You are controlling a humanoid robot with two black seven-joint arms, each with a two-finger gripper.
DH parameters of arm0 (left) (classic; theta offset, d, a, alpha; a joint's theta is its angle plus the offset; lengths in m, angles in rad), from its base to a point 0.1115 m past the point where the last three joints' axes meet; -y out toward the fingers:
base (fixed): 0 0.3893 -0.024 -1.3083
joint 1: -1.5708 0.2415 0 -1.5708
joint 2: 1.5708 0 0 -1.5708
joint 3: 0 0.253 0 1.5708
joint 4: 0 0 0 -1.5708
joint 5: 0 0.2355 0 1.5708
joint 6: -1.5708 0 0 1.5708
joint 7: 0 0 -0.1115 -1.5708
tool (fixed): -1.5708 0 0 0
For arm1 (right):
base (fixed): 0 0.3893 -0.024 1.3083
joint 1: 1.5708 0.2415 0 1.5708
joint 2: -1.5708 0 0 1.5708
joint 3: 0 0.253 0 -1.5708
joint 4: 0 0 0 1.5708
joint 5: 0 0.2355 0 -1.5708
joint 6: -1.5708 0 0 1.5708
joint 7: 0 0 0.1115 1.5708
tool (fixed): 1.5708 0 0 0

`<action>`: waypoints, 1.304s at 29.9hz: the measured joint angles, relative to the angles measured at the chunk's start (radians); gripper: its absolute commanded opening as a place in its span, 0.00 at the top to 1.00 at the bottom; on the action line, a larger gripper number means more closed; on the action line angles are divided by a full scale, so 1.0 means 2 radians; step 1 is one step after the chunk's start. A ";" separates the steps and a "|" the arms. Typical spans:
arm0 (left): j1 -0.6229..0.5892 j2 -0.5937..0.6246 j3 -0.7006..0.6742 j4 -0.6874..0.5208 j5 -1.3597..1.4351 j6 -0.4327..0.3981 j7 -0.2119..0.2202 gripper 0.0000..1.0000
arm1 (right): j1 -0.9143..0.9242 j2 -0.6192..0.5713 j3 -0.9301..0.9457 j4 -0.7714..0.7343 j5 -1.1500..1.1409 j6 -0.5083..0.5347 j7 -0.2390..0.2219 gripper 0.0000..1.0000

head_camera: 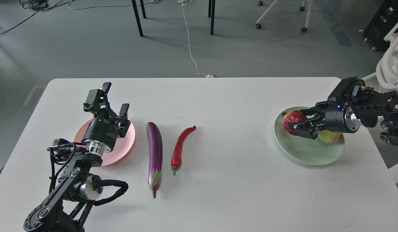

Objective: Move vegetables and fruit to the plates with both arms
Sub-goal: 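Carry the apple with the right gripper onto the green plate, then release the apple and raise the right gripper away, then reach the left gripper over and grasp the red chili pepper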

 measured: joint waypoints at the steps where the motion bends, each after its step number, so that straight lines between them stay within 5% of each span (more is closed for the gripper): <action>1: 0.000 0.000 0.000 0.000 0.000 0.000 0.000 0.01 | -0.001 -0.002 0.000 0.000 0.000 0.000 0.000 0.13; 3: 0.000 0.000 0.000 0.000 0.000 0.000 0.000 0.01 | -0.003 -0.006 0.001 0.000 0.000 0.000 0.000 0.05; 10: 0.000 0.003 -0.001 0.000 0.000 -0.001 0.000 0.01 | -0.003 -0.031 0.037 0.018 0.003 -0.003 0.000 0.04; 17: -0.006 0.029 0.005 0.002 -0.001 -0.003 -0.002 0.01 | -0.031 -0.071 0.186 0.043 0.029 -0.004 0.000 0.03; 24: -0.033 0.086 0.011 -0.004 -0.001 -0.012 -0.007 0.01 | -0.169 -0.071 0.398 0.058 0.235 -0.004 0.000 0.03; 28: -0.051 0.147 0.050 -0.024 0.012 -0.053 -0.002 0.01 | -0.252 -0.046 0.536 0.077 0.372 -0.001 0.000 0.03; 33: -0.078 0.203 0.128 -0.047 0.169 -0.066 0.000 0.01 | -0.322 -0.020 0.670 0.095 0.516 0.013 0.000 0.03; 39: -0.149 0.229 0.192 -0.041 0.427 -0.093 0.001 0.01 | -0.349 -0.005 0.704 0.089 0.562 0.023 0.000 0.03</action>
